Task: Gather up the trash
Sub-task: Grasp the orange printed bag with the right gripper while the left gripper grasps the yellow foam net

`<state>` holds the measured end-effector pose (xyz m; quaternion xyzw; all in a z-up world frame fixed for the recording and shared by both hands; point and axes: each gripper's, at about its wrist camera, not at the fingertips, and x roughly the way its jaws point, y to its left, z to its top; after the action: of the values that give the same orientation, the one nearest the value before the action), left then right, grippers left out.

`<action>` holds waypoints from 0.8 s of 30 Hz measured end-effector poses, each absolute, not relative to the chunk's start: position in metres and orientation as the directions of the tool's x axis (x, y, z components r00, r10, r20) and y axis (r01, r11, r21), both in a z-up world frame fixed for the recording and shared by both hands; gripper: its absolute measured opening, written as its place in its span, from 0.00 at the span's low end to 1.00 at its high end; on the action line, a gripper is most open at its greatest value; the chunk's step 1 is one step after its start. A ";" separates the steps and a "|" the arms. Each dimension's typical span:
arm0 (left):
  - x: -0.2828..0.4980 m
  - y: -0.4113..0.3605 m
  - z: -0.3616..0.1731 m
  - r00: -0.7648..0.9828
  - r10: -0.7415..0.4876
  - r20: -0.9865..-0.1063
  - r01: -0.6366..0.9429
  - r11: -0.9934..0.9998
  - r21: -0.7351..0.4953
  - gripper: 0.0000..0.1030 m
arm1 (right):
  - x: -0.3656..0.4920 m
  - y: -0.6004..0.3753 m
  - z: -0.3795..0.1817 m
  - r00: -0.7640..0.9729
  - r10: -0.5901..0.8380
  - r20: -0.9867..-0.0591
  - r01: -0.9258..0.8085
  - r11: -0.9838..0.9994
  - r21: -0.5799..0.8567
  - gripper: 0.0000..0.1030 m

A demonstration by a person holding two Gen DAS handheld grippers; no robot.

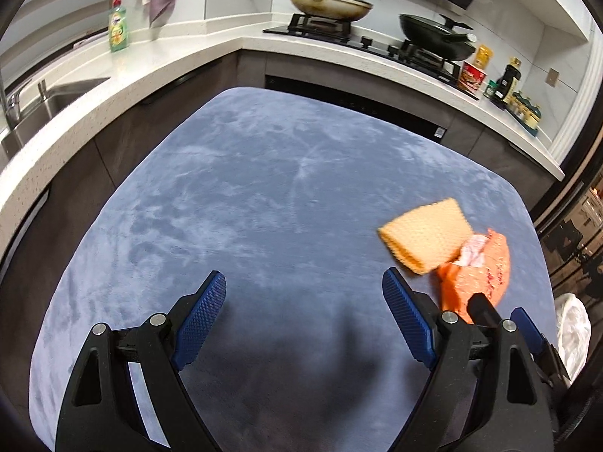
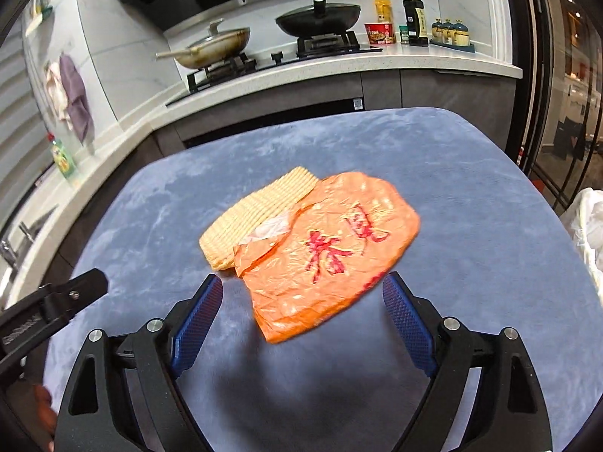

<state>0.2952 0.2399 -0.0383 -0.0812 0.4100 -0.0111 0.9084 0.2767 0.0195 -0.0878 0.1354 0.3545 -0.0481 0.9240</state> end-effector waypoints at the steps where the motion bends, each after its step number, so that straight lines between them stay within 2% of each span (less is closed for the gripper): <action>1: 0.298 0.244 -0.041 0.661 -0.084 -0.746 -0.055 0.986 -0.159 0.79 | 0.281 0.024 -0.091 0.738 -0.007 -0.675 0.190 0.961 0.199 0.81; 6: 0.307 0.250 -0.049 0.652 -0.084 -0.754 -0.069 0.983 -0.170 0.79 | 0.298 0.031 -0.105 0.694 -0.072 -0.716 0.220 0.969 0.115 0.81; 9: 0.311 0.247 -0.051 0.649 -0.094 -0.755 -0.060 0.983 -0.174 0.79 | 0.299 0.022 -0.110 0.676 -0.078 -0.733 0.238 0.964 0.117 0.79; 10: 0.313 0.245 -0.052 0.648 -0.100 -0.755 -0.054 0.983 -0.176 0.79 | 0.298 0.015 -0.111 0.676 -0.066 -0.734 0.245 0.960 0.139 0.76; 12: 0.317 0.238 -0.052 0.647 -0.113 -0.754 -0.037 0.983 -0.179 0.79 | 0.297 0.008 -0.112 0.669 -0.060 -0.740 0.254 0.955 0.153 0.61; 14: 0.321 0.230 -0.052 0.647 -0.125 -0.752 -0.018 0.984 -0.178 0.79 | 0.295 -0.004 -0.113 0.664 -0.048 -0.746 0.258 0.952 0.168 0.52; 15: 0.323 0.225 -0.052 0.647 -0.133 -0.751 -0.005 0.984 -0.178 0.80 | 0.293 -0.008 -0.114 0.663 -0.046 -0.747 0.261 0.949 0.174 0.42; 16: 0.326 0.218 -0.052 0.647 -0.141 -0.750 0.010 0.984 -0.177 0.86 | 0.292 -0.012 -0.115 0.662 -0.043 -0.749 0.264 0.948 0.179 0.37; 17: 0.328 0.211 -0.052 0.649 -0.148 -0.746 0.026 0.985 -0.173 0.88 | 0.289 -0.019 -0.114 0.662 -0.038 -0.748 0.266 0.946 0.187 0.36; 20: 0.335 0.190 -0.054 0.646 -0.169 -0.744 0.069 0.984 -0.163 0.88 | 0.282 -0.031 -0.111 0.670 -0.036 -0.742 0.273 0.941 0.201 0.23; 24: 0.347 0.165 -0.060 0.632 -0.192 -0.750 0.108 0.981 -0.160 0.88 | 0.273 -0.047 -0.106 0.686 -0.029 -0.727 0.278 0.934 0.225 0.19</action>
<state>0.3469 0.1652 -0.0596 -0.0498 0.4205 -0.0832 0.9021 0.2733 -0.0474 -0.1056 0.1605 0.3870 -0.0848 0.9040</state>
